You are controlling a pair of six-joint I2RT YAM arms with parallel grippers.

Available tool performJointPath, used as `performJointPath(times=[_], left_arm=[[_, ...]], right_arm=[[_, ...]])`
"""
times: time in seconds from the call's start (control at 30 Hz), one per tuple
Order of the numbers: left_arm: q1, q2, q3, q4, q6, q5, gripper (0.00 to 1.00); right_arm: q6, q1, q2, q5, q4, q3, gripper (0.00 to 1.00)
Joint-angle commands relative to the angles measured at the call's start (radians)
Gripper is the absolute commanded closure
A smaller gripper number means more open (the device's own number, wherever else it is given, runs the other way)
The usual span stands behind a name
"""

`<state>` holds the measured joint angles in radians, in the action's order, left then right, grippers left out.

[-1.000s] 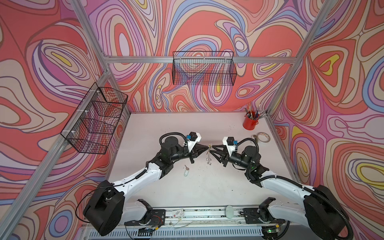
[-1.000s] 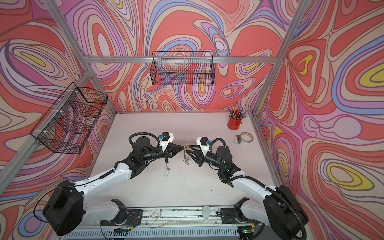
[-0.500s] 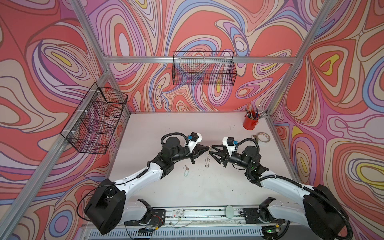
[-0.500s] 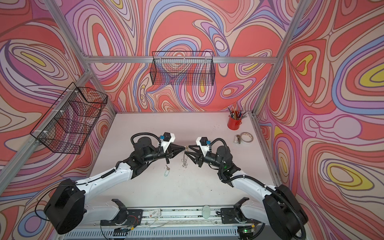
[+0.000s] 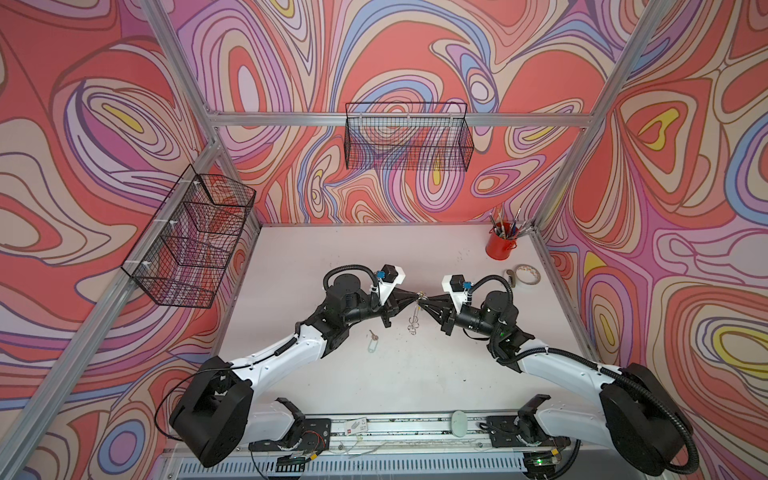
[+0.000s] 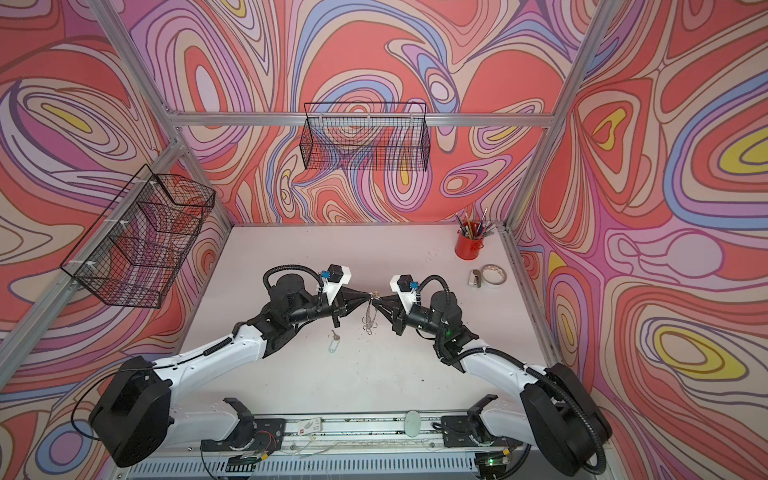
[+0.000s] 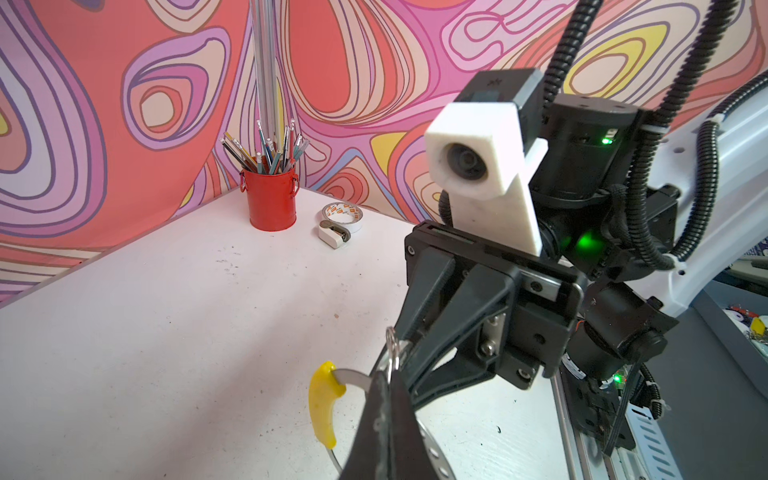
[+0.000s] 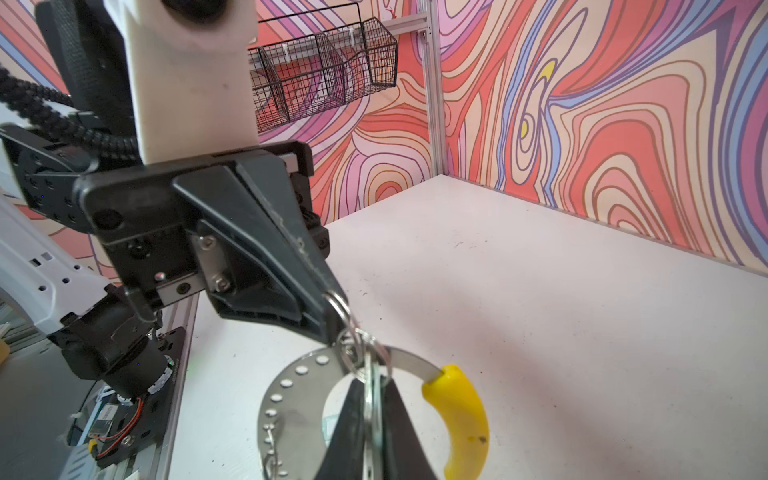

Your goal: Put the keys on the keyring

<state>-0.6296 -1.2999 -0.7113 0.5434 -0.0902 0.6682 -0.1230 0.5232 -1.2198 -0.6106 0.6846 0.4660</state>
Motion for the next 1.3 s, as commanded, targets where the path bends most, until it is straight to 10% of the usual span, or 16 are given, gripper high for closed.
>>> performJointPath(times=[0.0, 0.67, 1.07, 1.17, 1.27], left_arm=[[-0.009, 0.007, -0.022, 0.038, -0.023, -0.007, 1.00], [-0.060, 0.001, 0.018, 0.214, -0.093, -0.128, 1.00], [-0.055, -0.039, 0.090, 0.306, -0.121, -0.170, 1.00], [-0.042, -0.051, 0.097, 0.328, -0.142, -0.147, 1.00], [-0.016, -0.069, 0.101, 0.358, -0.170, -0.076, 1.00]], right_arm=[[0.005, -0.002, -0.010, -0.008, -0.005, 0.006, 1.00], [-0.041, -0.002, -0.086, -0.017, 0.035, -0.008, 1.00], [-0.107, -0.042, 0.049, 0.343, -0.140, -0.030, 0.45], [-0.171, -0.104, 0.085, 0.373, -0.156, -0.037, 0.03], [-0.210, -0.156, 0.104, 0.363, -0.207, -0.009, 0.02]])
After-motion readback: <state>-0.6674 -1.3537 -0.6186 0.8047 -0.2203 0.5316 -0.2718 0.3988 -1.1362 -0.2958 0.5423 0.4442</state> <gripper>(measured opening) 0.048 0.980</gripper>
